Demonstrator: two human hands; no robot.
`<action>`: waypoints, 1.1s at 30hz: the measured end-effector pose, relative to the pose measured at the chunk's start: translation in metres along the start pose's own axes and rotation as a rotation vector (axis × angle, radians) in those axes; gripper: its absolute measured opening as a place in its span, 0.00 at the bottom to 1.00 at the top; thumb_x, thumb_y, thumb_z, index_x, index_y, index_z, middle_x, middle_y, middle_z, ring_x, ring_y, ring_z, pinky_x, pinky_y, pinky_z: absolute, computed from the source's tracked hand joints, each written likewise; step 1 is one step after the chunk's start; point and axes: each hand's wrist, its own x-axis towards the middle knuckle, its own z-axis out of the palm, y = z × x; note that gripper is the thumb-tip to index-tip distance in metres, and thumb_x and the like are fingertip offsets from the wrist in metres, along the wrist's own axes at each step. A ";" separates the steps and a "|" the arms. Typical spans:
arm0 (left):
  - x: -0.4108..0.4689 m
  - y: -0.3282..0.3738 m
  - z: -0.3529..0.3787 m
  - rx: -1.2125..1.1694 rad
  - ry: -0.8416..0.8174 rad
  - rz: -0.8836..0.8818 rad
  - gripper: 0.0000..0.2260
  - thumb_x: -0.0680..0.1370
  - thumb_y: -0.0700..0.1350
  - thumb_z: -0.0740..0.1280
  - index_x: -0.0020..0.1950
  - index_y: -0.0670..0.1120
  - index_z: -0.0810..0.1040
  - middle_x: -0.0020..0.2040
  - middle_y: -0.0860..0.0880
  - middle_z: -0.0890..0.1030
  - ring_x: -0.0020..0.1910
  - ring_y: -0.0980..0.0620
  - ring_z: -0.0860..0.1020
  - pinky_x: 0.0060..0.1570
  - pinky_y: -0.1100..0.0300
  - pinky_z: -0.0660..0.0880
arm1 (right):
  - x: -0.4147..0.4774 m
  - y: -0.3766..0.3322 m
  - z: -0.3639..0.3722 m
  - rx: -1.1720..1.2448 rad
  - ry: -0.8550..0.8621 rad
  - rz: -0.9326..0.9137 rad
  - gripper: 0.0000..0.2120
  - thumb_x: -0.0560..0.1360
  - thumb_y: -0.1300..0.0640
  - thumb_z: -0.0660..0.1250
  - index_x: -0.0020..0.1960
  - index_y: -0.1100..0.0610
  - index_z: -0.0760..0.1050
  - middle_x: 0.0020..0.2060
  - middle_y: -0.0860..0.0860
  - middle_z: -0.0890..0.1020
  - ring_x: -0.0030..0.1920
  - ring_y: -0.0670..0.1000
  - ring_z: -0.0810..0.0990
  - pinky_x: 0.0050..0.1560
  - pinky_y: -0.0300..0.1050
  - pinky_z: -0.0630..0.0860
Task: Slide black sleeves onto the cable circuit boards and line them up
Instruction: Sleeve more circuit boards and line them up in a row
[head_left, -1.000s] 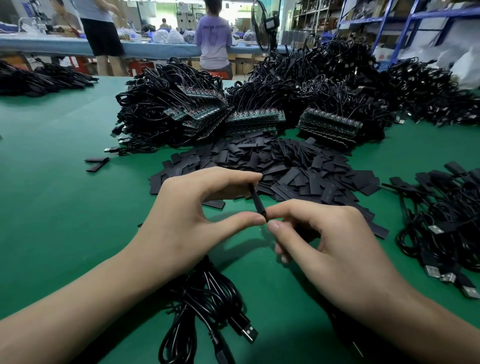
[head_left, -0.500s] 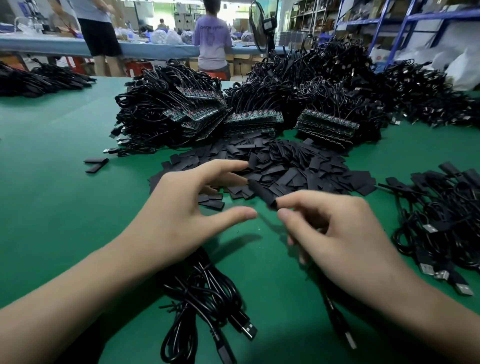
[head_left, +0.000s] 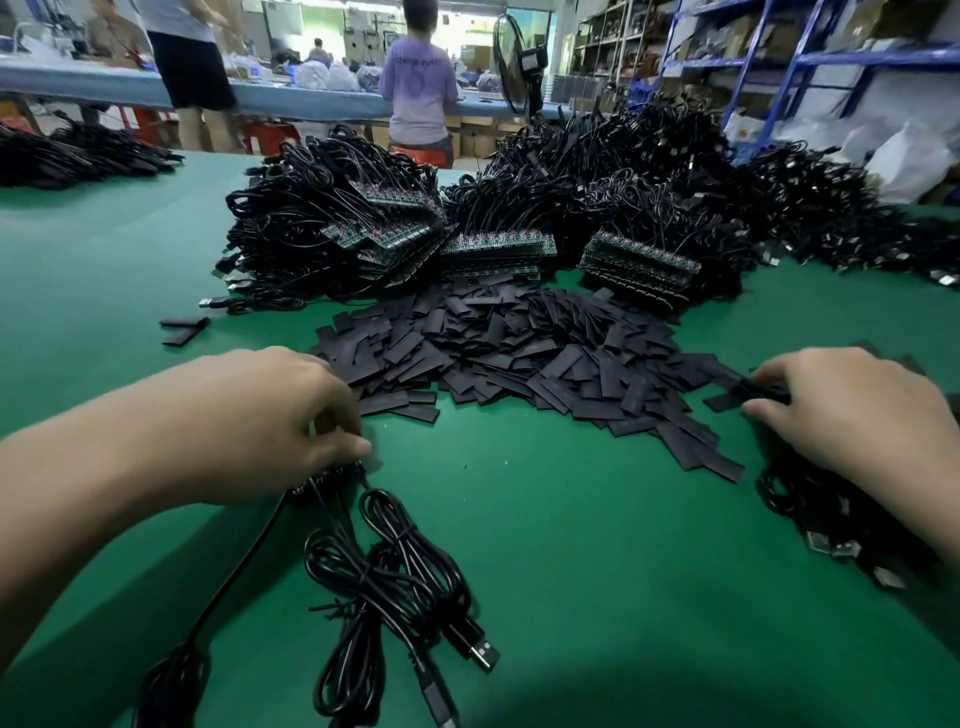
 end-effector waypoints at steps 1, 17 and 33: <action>0.000 -0.001 0.000 -0.014 -0.001 0.001 0.15 0.76 0.68 0.60 0.53 0.64 0.79 0.48 0.64 0.76 0.47 0.63 0.76 0.51 0.57 0.77 | 0.002 0.003 0.005 -0.011 0.014 0.006 0.11 0.77 0.42 0.71 0.58 0.41 0.83 0.48 0.51 0.85 0.47 0.57 0.83 0.34 0.43 0.72; 0.010 0.004 0.003 -0.662 0.111 0.013 0.11 0.69 0.54 0.79 0.44 0.53 0.79 0.38 0.55 0.81 0.40 0.55 0.81 0.44 0.62 0.76 | 0.012 0.034 0.012 0.058 0.031 0.193 0.13 0.74 0.44 0.75 0.51 0.52 0.81 0.45 0.58 0.77 0.50 0.64 0.79 0.49 0.56 0.81; 0.012 0.071 0.037 -1.488 0.171 0.216 0.10 0.69 0.50 0.78 0.48 0.51 0.86 0.45 0.46 0.87 0.42 0.54 0.82 0.47 0.65 0.79 | -0.085 -0.126 -0.043 1.187 -0.222 -0.525 0.18 0.83 0.45 0.62 0.39 0.56 0.70 0.30 0.44 0.66 0.32 0.42 0.64 0.35 0.43 0.61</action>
